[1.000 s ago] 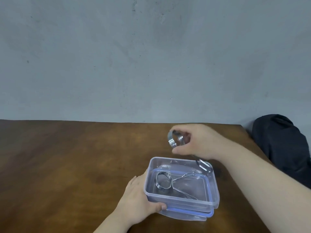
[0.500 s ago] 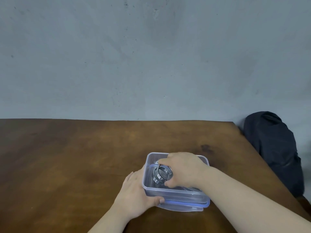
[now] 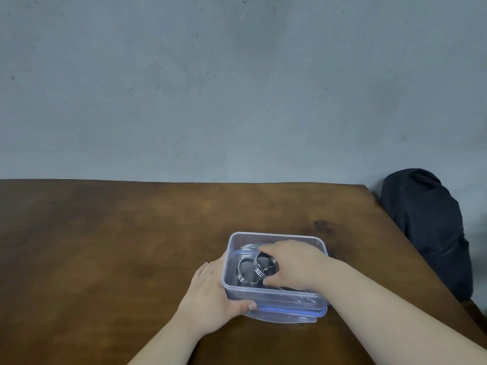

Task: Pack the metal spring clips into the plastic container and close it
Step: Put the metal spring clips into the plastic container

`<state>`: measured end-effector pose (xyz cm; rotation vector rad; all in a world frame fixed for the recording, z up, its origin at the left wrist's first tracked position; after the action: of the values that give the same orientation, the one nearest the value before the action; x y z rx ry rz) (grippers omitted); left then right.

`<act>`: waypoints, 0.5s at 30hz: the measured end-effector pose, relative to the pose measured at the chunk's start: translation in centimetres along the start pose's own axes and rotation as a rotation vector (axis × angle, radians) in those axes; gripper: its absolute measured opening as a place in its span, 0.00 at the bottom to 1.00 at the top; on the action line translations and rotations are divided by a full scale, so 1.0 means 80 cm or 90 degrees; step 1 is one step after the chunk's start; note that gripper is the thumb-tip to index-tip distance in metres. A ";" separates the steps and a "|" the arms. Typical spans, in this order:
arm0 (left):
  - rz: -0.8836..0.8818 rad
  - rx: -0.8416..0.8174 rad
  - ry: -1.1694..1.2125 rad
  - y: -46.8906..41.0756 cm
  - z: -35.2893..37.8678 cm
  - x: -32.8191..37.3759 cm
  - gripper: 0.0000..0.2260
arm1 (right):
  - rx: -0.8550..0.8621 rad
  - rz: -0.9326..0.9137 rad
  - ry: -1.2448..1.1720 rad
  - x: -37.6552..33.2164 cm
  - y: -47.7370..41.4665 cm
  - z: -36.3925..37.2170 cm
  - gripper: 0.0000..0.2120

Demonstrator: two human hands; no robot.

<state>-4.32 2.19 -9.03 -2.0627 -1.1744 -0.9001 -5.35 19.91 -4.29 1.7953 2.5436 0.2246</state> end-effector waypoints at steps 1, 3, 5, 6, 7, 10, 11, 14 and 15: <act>-0.001 -0.004 -0.008 0.001 0.000 0.002 0.38 | -0.001 -0.006 -0.014 0.001 0.003 -0.001 0.26; -0.007 -0.008 -0.015 0.003 -0.001 0.005 0.39 | 0.014 -0.014 -0.031 0.006 0.012 -0.008 0.30; -0.015 -0.006 -0.012 0.004 -0.003 0.007 0.39 | 0.045 -0.016 -0.049 0.011 0.026 -0.016 0.27; -0.019 -0.009 -0.009 0.005 -0.003 0.007 0.40 | 0.073 -0.017 -0.059 0.012 0.035 -0.020 0.24; -0.019 -0.013 -0.009 0.006 -0.002 0.008 0.41 | 0.102 -0.016 -0.064 0.013 0.045 -0.024 0.20; -0.017 -0.040 -0.017 0.007 0.001 0.011 0.41 | 0.151 -0.049 -0.053 -0.001 0.075 -0.025 0.20; -0.017 -0.053 -0.017 0.007 0.002 0.012 0.41 | 0.149 -0.069 -0.014 -0.007 0.081 -0.020 0.22; -0.019 -0.073 -0.003 0.008 0.004 0.011 0.49 | 0.188 -0.099 0.124 -0.016 0.088 -0.006 0.16; -0.018 -0.068 -0.006 0.010 0.003 0.011 0.55 | 0.206 -0.104 0.152 -0.018 0.088 -0.004 0.14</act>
<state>-3.24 2.45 -8.59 -2.1413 -1.1875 -0.9862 1.66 20.87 -3.19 1.7319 3.0292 0.0228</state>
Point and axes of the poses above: each hand's wrist, its own y-axis away from the middle knuckle, its own z-axis out of the palm, x = y × z, the point moved 6 cm from there along -y, towards the middle knuckle, and after that the axes turned 15 degrees about y, right-handed, at the moved point
